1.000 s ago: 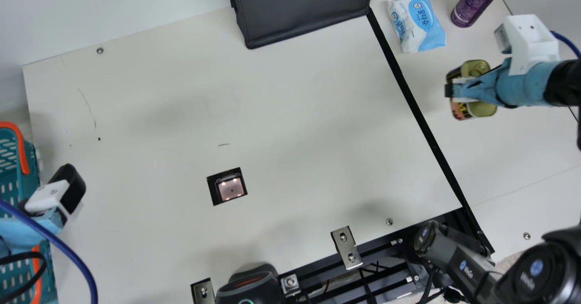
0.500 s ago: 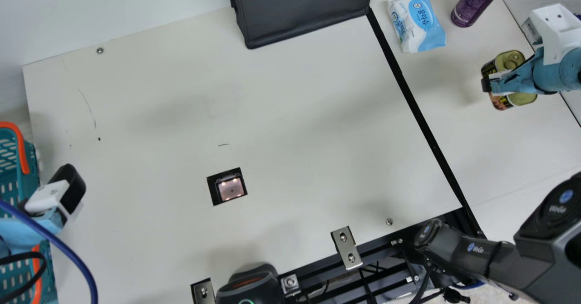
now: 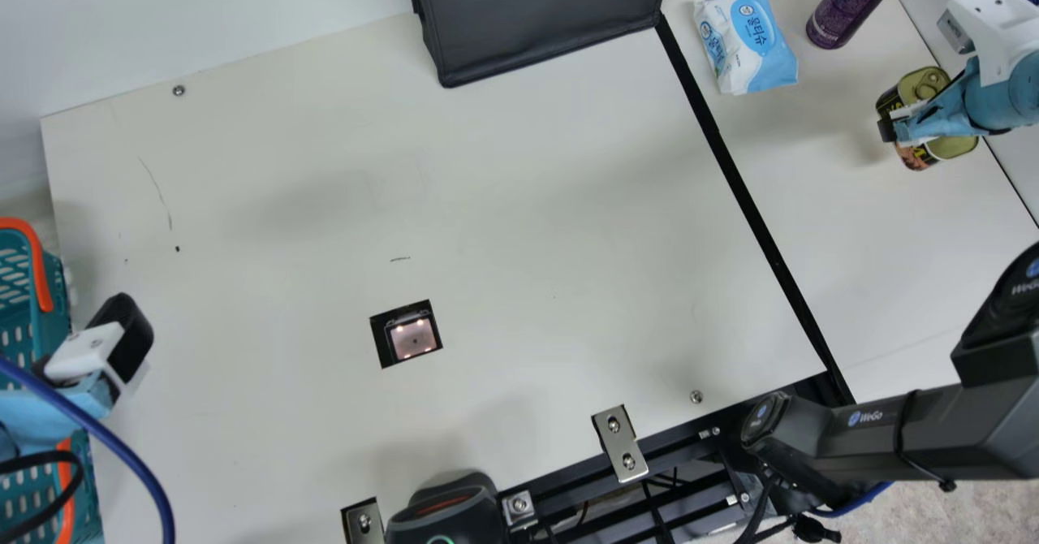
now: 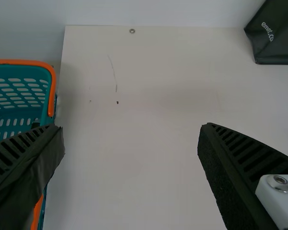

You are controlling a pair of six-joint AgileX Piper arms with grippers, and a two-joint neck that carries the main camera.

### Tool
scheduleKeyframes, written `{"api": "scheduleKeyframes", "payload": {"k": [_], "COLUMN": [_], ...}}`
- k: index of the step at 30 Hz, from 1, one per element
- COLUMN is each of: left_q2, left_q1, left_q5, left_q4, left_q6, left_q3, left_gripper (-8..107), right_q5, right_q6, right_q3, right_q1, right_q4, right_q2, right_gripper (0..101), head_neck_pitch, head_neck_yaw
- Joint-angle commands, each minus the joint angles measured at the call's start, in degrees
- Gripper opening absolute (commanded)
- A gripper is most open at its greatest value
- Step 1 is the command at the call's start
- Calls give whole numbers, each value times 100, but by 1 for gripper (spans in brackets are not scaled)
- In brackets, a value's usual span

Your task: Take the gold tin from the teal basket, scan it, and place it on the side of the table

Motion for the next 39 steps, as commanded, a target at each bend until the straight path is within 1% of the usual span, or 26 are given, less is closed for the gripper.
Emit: {"api": "scheduleKeyframes", "payload": {"k": [1,11,20,29,39], "left_q2": [0,0,0,0,0], "left_q1": [0,0,0,0,0], "left_q5": [0,0,0,0,0], "left_q4": [0,0,0,0,0], "left_q6": [0,0,0,0,0], "left_q3": [0,0,0,0,0], "left_gripper": [90,90,90,90,90], "right_q5": [-29,-293,-468,-556,-644], "right_q6": [-11,-101,-68,118,269], "right_q3": [-58,-270,-459,-632,-695], "right_q1": [2,30,115,224,315], "right_q4": [-16,4,9,-97,-234], "right_q2": [120,644,978,1188,1289], "right_gripper": [0,0,0,30,63], "head_neck_pitch": [-166,-166,-166,-166,-166], "head_neck_yaw": [-13,-13,-13,-13,-13]}}
